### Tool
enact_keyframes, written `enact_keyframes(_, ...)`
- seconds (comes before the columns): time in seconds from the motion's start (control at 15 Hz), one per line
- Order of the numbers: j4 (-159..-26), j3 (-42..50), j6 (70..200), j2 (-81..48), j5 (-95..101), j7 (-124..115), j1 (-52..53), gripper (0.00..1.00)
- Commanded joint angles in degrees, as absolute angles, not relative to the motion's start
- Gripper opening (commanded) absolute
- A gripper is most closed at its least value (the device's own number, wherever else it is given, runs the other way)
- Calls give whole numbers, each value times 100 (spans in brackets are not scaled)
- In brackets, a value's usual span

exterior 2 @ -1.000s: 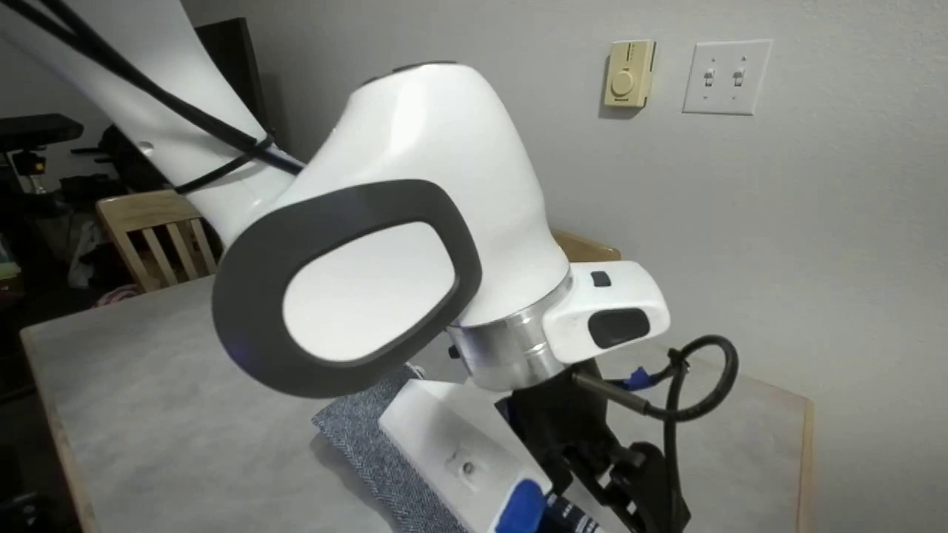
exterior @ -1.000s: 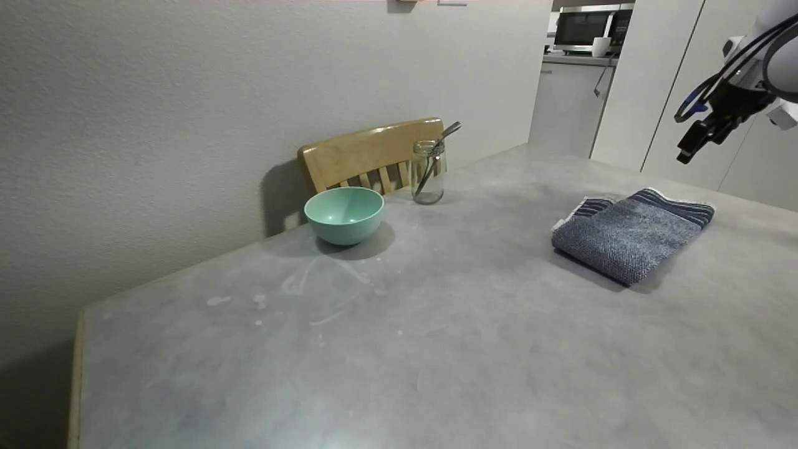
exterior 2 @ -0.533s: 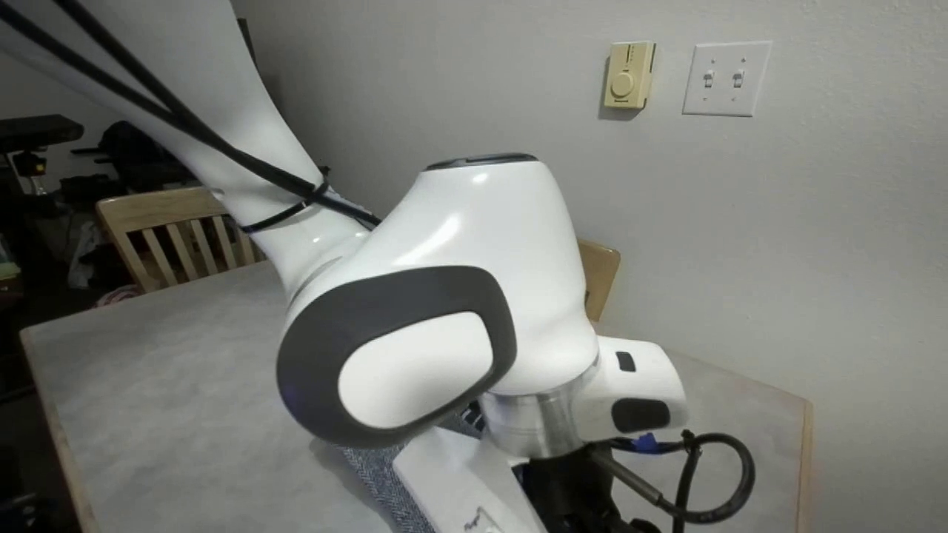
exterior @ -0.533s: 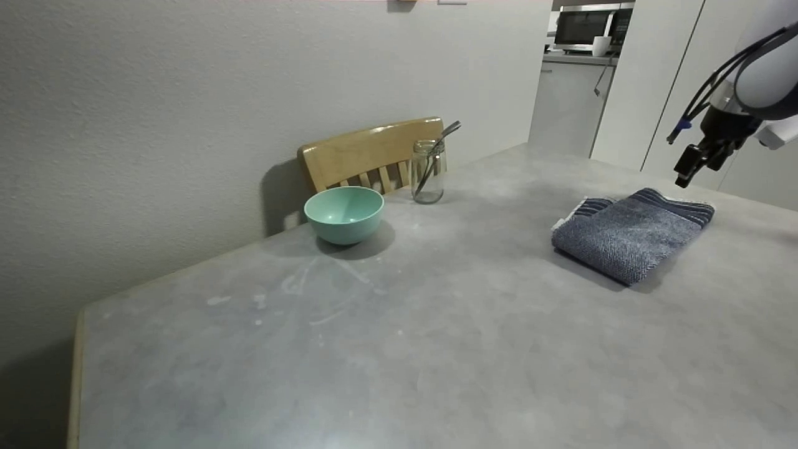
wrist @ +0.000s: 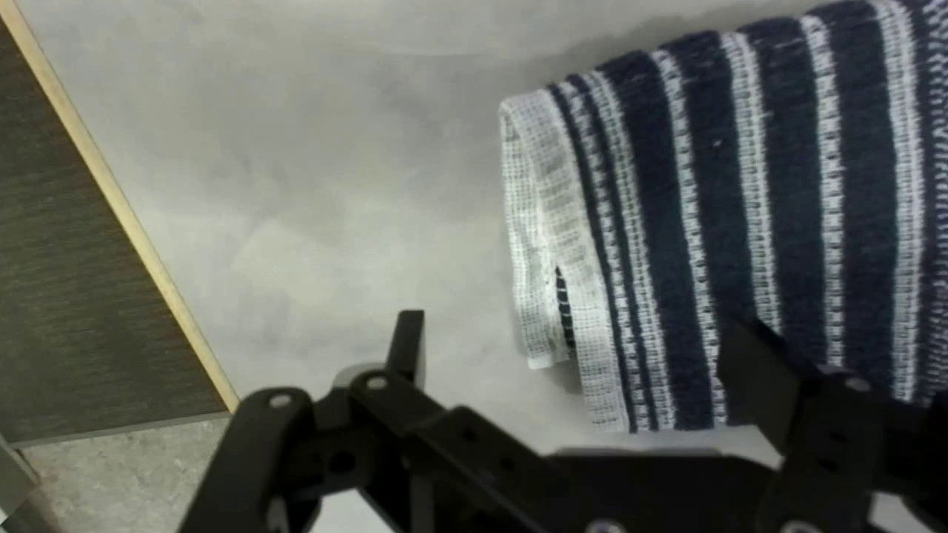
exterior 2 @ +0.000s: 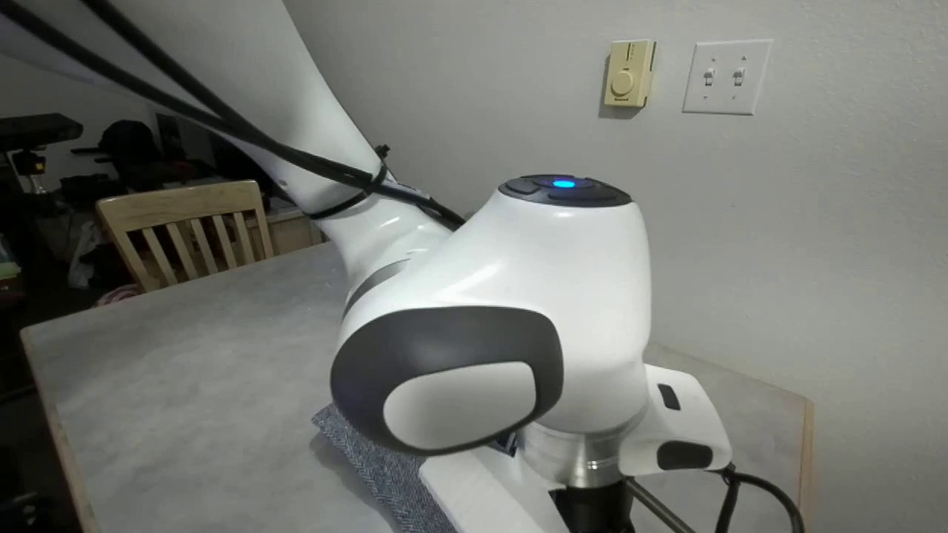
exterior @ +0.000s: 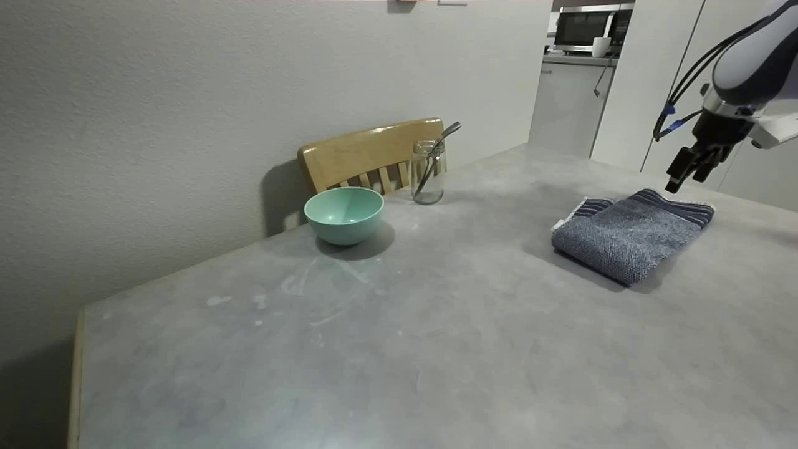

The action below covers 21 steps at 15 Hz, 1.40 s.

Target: Unfold the towel once

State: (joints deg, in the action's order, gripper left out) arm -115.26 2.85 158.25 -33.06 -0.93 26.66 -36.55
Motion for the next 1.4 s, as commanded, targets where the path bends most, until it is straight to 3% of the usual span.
enact_keyframes(0.0,-11117,-29,15438,-3525,-406,3179,-4087,100)
enact_keyframes(1.33,-10956,173,15333,-3812,-158,2949,-3774,100)
